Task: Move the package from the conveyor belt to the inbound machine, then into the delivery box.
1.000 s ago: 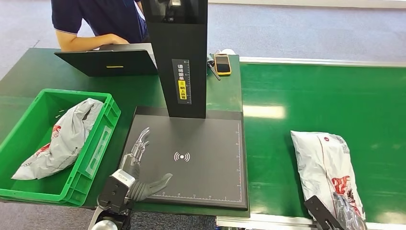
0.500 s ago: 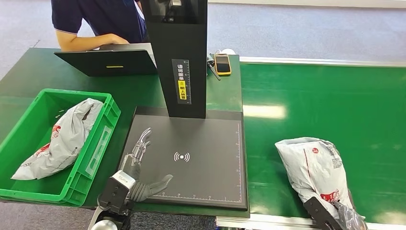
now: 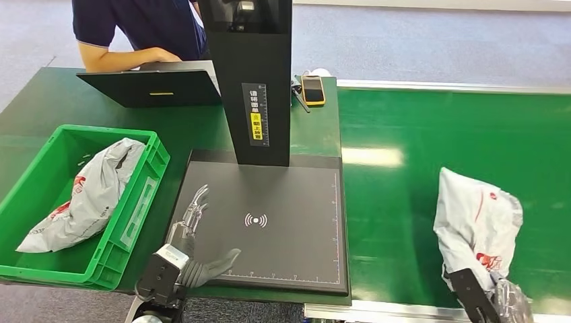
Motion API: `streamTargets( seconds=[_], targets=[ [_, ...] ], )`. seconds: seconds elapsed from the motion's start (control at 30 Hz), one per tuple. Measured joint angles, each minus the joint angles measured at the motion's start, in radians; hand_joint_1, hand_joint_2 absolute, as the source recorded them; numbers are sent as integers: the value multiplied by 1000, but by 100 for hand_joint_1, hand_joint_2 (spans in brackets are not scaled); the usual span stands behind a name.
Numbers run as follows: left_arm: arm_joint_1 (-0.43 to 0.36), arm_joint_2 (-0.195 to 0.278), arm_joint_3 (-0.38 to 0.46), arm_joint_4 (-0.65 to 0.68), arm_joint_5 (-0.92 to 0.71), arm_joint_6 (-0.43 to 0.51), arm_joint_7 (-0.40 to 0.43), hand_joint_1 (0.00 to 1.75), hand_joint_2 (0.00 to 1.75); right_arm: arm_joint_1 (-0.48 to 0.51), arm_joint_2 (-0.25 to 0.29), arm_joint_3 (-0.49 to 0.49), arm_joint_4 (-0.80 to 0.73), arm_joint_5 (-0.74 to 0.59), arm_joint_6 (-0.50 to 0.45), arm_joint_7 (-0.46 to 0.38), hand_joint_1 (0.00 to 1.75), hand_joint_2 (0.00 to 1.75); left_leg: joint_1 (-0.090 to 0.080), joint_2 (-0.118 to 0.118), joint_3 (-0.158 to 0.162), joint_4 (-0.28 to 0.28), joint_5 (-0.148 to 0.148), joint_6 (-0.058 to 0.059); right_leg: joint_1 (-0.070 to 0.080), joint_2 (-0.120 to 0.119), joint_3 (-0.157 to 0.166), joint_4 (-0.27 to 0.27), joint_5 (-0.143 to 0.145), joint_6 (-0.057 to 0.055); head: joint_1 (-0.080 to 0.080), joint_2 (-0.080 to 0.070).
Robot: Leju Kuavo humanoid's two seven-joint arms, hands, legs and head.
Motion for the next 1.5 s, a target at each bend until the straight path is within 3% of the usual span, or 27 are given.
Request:
streamTargets(
  seconds=[0.33,0.6,0.77,1.1,1.3,1.5],
  targets=[
    [4,0,-14,0,0,19,-7,0,175,-5,86,-102,-135,-356,-60,-211,175,175,0,0,0,0,0,0,0,0,0,0,0,0,0,0],
    [3,0,-21,0,-4,33,-13,0,175,-12,124,-77,-217,-536,-74,-307,175,175,0,0,-1,0,0,0,0,0,0,0,0,0,0,0],
    [2,-2,-20,-1,-23,37,-21,0,175,-23,119,88,-237,-567,-57,-311,175,175,0,0,-1,0,1,-1,0,0,1,1,0,0,0,0],
    [-17,-4,-21,-6,-36,23,-19,0,175,-91,38,601,-183,-572,51,-226,175,175,1,-1,0,0,2,-1,1,-1,1,1,0,0,0,0],
    [-45,1,-26,8,-9,36,-27,0,175,-151,-5,763,-77,-611,96,-186,175,175,1,-1,0,0,2,-1,0,-1,0,1,0,0,0,0],
    [-70,4,-46,25,0,39,-25,0,175,-208,-36,863,48,-579,50,-135,175,175,1,-1,0,0,2,-1,0,-1,0,1,1,0,0,0]
  ],
)
